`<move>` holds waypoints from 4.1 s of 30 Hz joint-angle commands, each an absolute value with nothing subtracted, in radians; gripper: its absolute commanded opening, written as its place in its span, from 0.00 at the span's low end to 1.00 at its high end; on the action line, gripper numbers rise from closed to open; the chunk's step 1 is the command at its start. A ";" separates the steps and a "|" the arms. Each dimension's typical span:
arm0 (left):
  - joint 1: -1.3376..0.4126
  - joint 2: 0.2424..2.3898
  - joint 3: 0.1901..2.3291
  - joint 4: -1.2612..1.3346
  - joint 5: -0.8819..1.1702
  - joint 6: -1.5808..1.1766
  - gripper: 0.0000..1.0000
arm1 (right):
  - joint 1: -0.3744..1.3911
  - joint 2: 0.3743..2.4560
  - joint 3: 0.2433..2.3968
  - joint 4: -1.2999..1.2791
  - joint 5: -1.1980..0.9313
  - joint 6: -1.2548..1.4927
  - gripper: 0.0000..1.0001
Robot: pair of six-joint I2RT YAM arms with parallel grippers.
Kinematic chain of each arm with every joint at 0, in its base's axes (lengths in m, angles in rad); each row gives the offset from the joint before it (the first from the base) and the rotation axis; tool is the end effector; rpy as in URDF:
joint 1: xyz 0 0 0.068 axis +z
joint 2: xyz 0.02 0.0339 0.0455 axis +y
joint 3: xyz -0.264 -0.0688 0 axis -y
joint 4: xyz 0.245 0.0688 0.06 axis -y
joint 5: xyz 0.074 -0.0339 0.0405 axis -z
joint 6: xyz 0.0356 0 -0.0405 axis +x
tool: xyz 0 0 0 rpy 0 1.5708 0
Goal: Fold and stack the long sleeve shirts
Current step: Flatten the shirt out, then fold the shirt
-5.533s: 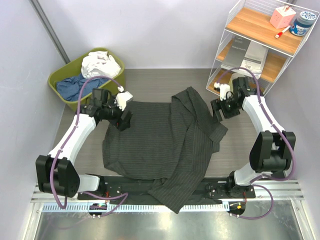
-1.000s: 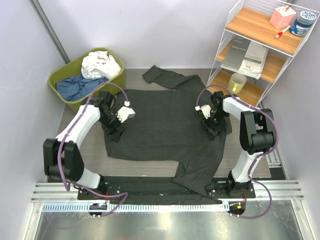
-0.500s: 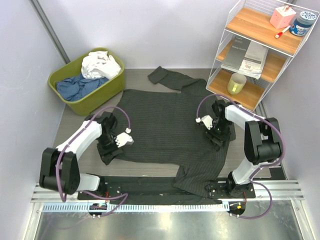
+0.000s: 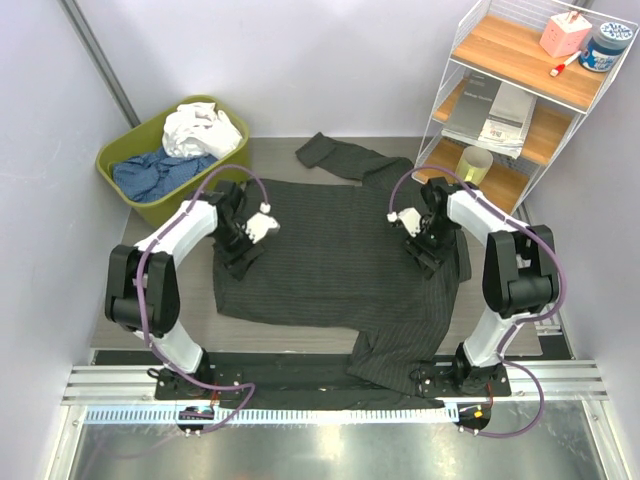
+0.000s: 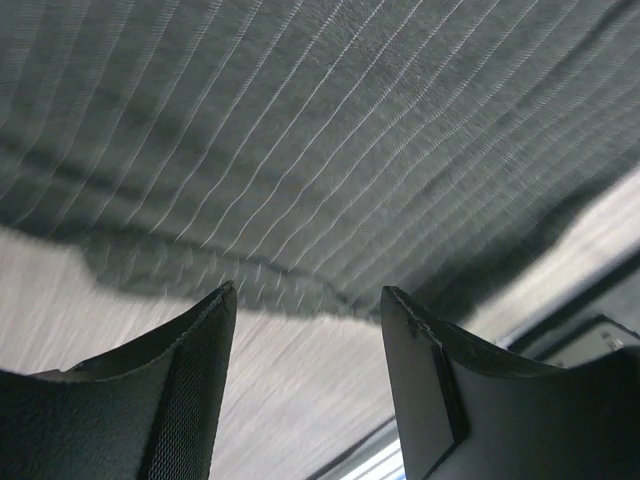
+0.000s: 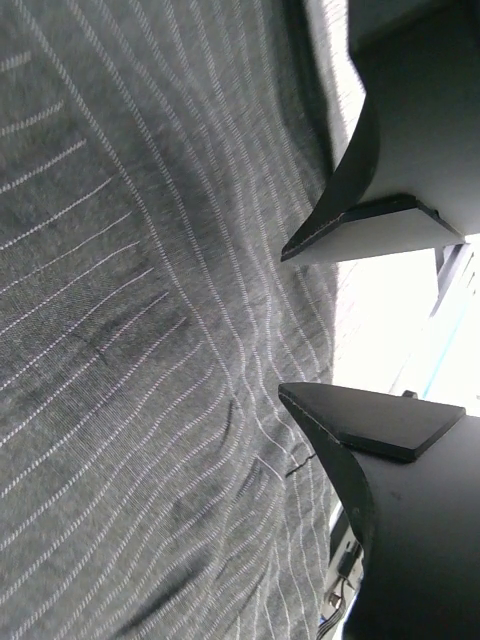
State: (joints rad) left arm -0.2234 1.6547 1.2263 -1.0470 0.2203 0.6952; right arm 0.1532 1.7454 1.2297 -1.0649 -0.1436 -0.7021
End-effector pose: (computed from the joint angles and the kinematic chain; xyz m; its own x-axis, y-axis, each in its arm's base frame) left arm 0.2911 -0.0741 0.2211 -0.5940 0.7759 -0.2125 0.8034 0.5859 -0.1060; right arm 0.3031 0.0520 0.1956 -0.6579 -0.7483 -0.0849 -0.7525 0.6484 0.1156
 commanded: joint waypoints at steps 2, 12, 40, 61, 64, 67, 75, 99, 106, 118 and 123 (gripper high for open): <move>-0.259 1.588 1.079 -1.015 0.186 0.733 0.59 | 0.149 1.759 1.201 -1.046 -0.130 -0.689 0.56; -0.275 1.321 0.891 -1.267 0.120 0.994 0.59 | 0.149 1.692 1.107 -1.084 -0.149 -0.692 0.56; -0.253 1.657 0.931 -0.854 0.023 0.752 0.55 | 0.186 1.946 1.256 -0.911 -0.132 -0.603 0.53; -0.252 1.336 0.973 -1.158 0.285 0.841 0.70 | 0.123 1.243 0.958 -1.210 -0.339 -1.086 0.55; -0.252 1.290 0.934 -1.174 0.281 0.858 0.71 | 0.152 1.034 0.806 -1.204 -0.373 -1.161 0.55; -0.252 1.279 0.917 -1.175 0.276 0.858 0.71 | 0.254 0.950 0.708 -1.193 -0.365 -1.183 0.52; -0.253 1.266 0.881 -1.155 0.268 0.856 0.71 | 0.484 1.069 0.676 -1.126 -0.344 -1.146 0.53; -0.383 1.057 0.687 -1.072 0.252 1.082 0.65 | 0.687 1.198 0.641 -0.903 -0.115 -0.885 0.01; -0.406 1.114 0.621 -0.957 0.202 1.085 0.60 | 0.686 1.132 0.670 -0.969 -0.136 -0.884 0.01; -0.407 1.014 0.589 -0.969 0.198 1.081 0.04 | 0.686 1.026 0.726 -1.071 -0.129 -0.861 0.01; -0.407 0.957 0.600 -1.005 0.198 1.100 0.00 | 0.687 0.988 0.747 -1.104 -0.118 -0.851 0.01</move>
